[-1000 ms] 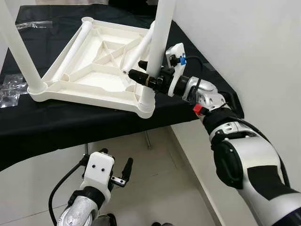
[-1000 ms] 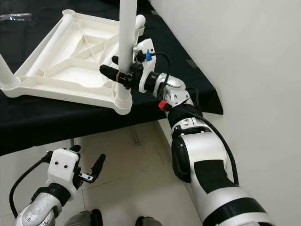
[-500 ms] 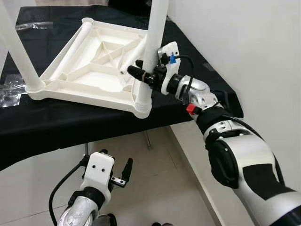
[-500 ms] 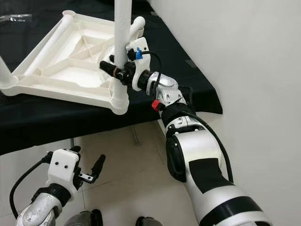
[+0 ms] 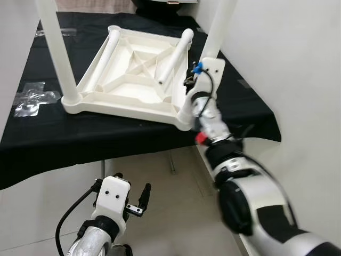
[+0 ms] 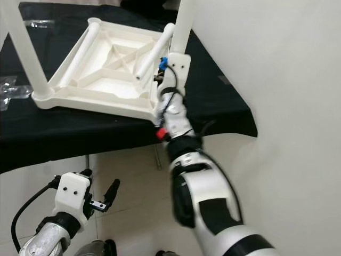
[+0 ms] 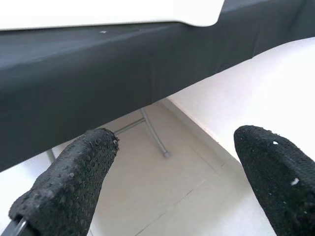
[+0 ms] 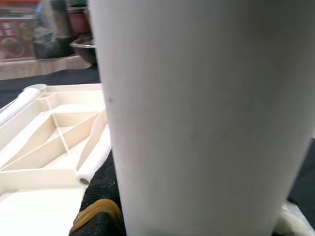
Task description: Building children table
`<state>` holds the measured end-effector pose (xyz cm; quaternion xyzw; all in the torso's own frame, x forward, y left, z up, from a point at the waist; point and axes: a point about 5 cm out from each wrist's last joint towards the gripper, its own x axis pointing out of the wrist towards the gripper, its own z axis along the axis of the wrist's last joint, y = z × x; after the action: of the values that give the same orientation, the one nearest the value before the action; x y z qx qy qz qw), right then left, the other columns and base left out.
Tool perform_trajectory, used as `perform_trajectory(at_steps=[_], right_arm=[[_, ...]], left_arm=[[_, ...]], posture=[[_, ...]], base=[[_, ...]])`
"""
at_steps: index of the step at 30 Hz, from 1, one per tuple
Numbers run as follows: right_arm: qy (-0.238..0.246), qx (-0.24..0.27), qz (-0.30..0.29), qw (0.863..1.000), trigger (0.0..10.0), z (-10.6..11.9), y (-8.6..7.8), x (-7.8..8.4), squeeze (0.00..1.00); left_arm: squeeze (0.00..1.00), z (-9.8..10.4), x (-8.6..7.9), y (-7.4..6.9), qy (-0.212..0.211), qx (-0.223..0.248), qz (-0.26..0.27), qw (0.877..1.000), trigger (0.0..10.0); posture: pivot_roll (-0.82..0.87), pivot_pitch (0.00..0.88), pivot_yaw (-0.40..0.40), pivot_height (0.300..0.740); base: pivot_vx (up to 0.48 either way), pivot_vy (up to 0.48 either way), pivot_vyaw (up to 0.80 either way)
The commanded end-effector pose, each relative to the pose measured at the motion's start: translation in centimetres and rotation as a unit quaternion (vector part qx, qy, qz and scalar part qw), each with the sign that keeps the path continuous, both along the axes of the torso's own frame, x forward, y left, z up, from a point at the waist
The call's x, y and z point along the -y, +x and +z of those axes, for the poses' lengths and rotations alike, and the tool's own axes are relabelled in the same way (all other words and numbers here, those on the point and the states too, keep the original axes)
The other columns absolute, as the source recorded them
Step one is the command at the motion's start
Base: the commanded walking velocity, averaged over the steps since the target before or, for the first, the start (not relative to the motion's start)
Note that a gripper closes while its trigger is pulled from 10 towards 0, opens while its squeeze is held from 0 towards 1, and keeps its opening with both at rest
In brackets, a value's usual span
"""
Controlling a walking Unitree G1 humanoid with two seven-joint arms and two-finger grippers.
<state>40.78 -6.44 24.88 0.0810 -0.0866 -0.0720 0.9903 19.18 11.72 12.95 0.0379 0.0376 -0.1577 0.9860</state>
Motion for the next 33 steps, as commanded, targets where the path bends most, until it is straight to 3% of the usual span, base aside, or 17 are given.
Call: perform_trajectory(at_steps=[1, 4, 5, 9, 10, 11, 13, 17, 19, 20, 21, 24, 26, 28, 29, 31, 33], right_arm=[[0.004, -0.032, 0.004, 0.999, 10.0, -1.8, -0.3, -0.7, 0.0], [0.003, -0.021, 0.015, 1.0, 10.0, -1.5, -0.3, -1.1, 0.0], [0.003, -0.004, 0.026, 1.0, 10.0, -1.3, -0.4, -1.1, 1.0], [0.004, 0.012, 0.039, 0.999, 10.0, -1.1, -0.3, -0.6, 1.0], [-0.018, 0.034, 0.032, 0.999, 10.0, -0.7, -0.2, 0.6, 1.0], [-0.021, 0.056, 0.053, 0.997, 10.0, -0.1, -0.1, 1.4, 0.0], [-0.004, 0.073, 0.119, 0.99, 10.0, 0.5, 0.2, 3.1, 0.0], [0.02, 0.055, 0.22, 0.974, 10.0, 0.3, 0.4, 4.0, 0.0], [0.02, 0.055, 0.22, 0.974, 10.0, 0.3, 0.4, 4.0, 0.0], [0.021, 0.052, 0.278, 0.959, 10.0, 0.2, 0.4, 4.5, 0.0], [0.021, 0.052, 0.278, 0.959, 10.0, 0.2, 0.4, 4.5, 0.0], [0.01, 0.07, 0.473, 0.878, 10.0, 0.7, -0.6, 5.0, 0.0], [0.01, 0.07, 0.473, 0.878, 10.0, 0.7, -0.6, 5.0, 0.0], [-0.016, 0.065, 0.554, 0.83, 10.0, 0.6, -1.3, 4.4, 0.0], [-0.016, 0.065, 0.554, 0.83, 10.0, 0.6, -1.3, 4.4, 0.0], [-0.051, 0.054, 0.593, 0.802, 10.0, 0.5, -1.5, 3.6, 0.0], [-0.076, 0.045, 0.609, 0.789, 10.0, 0.5, -1.6, 2.7, 0.0]], left_arm=[[0.0, -0.4, 0.1, -0.2, 0.003, -0.008, -0.005, 1.0, 10.0], [0.0, -0.4, 0.2, -0.2, 0.003, -0.008, -0.005, 1.0, 10.0], [0.0, -0.4, 0.2, -0.2, 0.003, -0.009, -0.004, 1.0, 10.0], [0.0, -0.4, 0.2, -0.2, 0.002, -0.009, -0.003, 1.0, 10.0], [0.0, -0.4, 0.2, -0.2, 0.001, -0.01, -0.003, 1.0, 10.0], [0.0, -0.5, 0.2, -0.2, 0.001, -0.012, -0.004, 1.0, 10.0], [0.0, -0.5, 0.1, -0.2, 0.0, -0.013, -0.004, 1.0, 10.0], [0.0, -0.5, 0.1, -0.1, -0.001, -0.013, -0.005, 1.0, 10.0], [0.0, -0.5, 0.1, -0.1, -0.001, -0.013, -0.005, 1.0, 10.0], [0.0, -0.5, 0.2, 0.0, -0.001, -0.012, -0.005, 1.0, 10.0], [0.0, -0.5, 0.2, 0.0, -0.001, -0.012, -0.005, 1.0, 10.0], [0.0, -0.5, 0.2, 0.0, -0.003, -0.011, -0.003, 1.0, 10.0], [0.0, -0.5, 0.2, 0.0, -0.003, -0.011, -0.003, 1.0, 10.0], [0.0, -0.4, 0.2, 0.0, -0.006, -0.007, -0.004, 1.0, 10.0], [0.0, -0.4, 0.2, 0.0, -0.006, -0.007, -0.004, 1.0, 10.0], [0.0, -0.3, 0.2, -0.1, -0.006, -0.005, -0.005, 1.0, 10.0], [0.0, -0.3, 0.1, -0.1, -0.006, -0.005, -0.005, 1.0, 10.0]], posture=[[0.16, 0.151, -0.142, 0.74], [0.16, 0.151, -0.142, 0.74], [0.15, 0.151, -0.143, 0.74], [0.15, 0.149, -0.144, 0.74], [0.15, 0.151, -0.142, 0.74], [0.15, 0.156, -0.143, 0.74], [0.14, 0.157, -0.14, 0.74], [0.14, 0.159, -0.138, 0.74], [0.14, 0.159, -0.138, 0.74], [0.15, 0.159, -0.139, 0.74], [0.15, 0.159, -0.139, 0.74], [0.15, 0.162, -0.143, 0.74], [0.15, 0.162, -0.143, 0.74], [0.15, 0.159, -0.145, 0.74], [0.15, 0.159, -0.145, 0.74], [0.15, 0.164, -0.149, 0.74], [0.16, 0.164, -0.152, 0.74]], base=[[0.0, 0.0, 0.0], [0.0, 0.0, 0.0], [0.0, 0.0, 0.0], [0.0, 0.0, 0.0], [0.0, 0.0, 0.0], [0.0, 0.0, 0.0], [0.0, 0.0, 0.0], [0.0, 0.0, 0.0], [0.0, 0.0, 0.0], [0.0, 0.0, 0.0], [0.0, 0.0, 0.0], [0.0, 0.0, 0.0], [0.0, 0.0, 0.0], [0.0, 0.0, 0.0], [0.0, 0.0, 0.0], [0.0, 0.0, 0.0], [0.0, 0.0, 0.0]])
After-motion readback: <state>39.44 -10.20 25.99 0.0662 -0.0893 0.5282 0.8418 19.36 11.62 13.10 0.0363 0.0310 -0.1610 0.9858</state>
